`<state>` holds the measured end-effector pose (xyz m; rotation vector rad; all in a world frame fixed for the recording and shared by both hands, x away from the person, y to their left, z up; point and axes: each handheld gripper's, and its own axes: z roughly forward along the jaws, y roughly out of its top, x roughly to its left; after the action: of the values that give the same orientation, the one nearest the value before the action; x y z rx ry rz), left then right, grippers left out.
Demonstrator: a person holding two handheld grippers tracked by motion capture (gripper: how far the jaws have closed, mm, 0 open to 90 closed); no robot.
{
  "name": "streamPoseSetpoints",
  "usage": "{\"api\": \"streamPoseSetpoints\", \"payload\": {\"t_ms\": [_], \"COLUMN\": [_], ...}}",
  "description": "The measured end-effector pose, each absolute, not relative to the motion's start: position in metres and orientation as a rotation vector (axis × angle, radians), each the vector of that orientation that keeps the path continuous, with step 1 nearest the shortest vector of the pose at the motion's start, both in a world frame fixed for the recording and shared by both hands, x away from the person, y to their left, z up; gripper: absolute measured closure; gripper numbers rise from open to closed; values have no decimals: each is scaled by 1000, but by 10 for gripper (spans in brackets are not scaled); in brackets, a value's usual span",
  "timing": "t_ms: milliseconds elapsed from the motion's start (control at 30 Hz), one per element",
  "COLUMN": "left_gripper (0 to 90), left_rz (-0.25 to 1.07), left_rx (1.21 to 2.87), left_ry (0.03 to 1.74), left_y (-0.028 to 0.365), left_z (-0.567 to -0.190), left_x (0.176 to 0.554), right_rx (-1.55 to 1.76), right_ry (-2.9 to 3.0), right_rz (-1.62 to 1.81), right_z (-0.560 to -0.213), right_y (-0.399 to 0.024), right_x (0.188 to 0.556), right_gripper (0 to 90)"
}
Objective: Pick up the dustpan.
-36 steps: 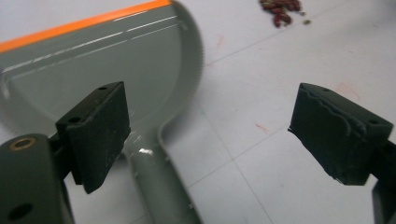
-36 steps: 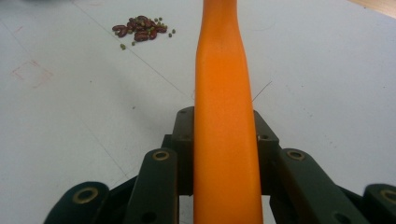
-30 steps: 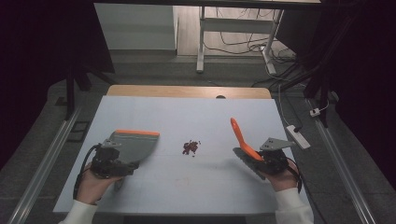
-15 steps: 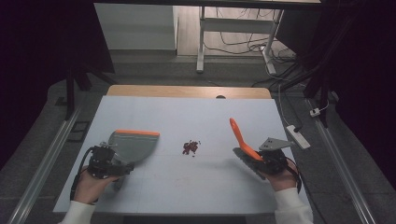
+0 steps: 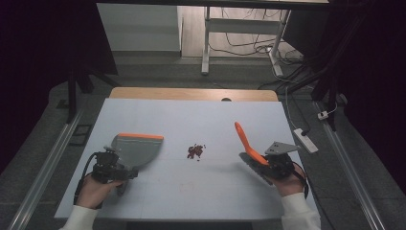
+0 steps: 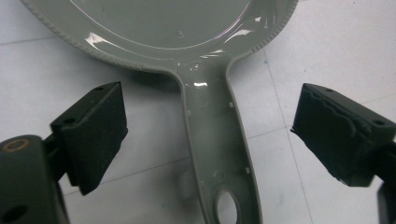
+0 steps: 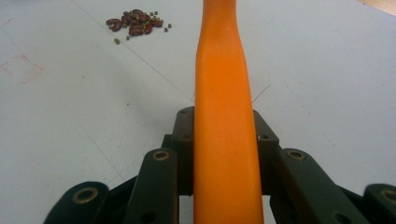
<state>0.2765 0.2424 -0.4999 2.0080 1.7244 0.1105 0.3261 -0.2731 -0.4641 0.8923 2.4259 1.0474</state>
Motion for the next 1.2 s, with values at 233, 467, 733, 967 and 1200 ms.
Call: {"api": "streamPoseSetpoints", "payload": {"t_ms": [233,467,733,967,1200], "left_gripper": [201,340,447,558,611], "left_rz": [72,58,62,45,46], "left_rx": [1988,1971,1964,1933,1911], "left_ry": [1728,1778,1801,1807,1817], "left_y": [242,240,240,241,243], "left_z": [-508,-517,-519,-518,-518], "left_x": [282,289,291,292,292], "right_rx": [892,901,907,909,908], "right_ry": [2428,2424,2416,2423,2424], "right_rz": [1042,1037,1039,1028,1030], "right_z": [-465,-465,-466,-467,-467], "right_y": [-272,-273,-273,-273,-272], "right_x": [326,326,326,327,327], "right_gripper": [702,702,702,702,702]}}
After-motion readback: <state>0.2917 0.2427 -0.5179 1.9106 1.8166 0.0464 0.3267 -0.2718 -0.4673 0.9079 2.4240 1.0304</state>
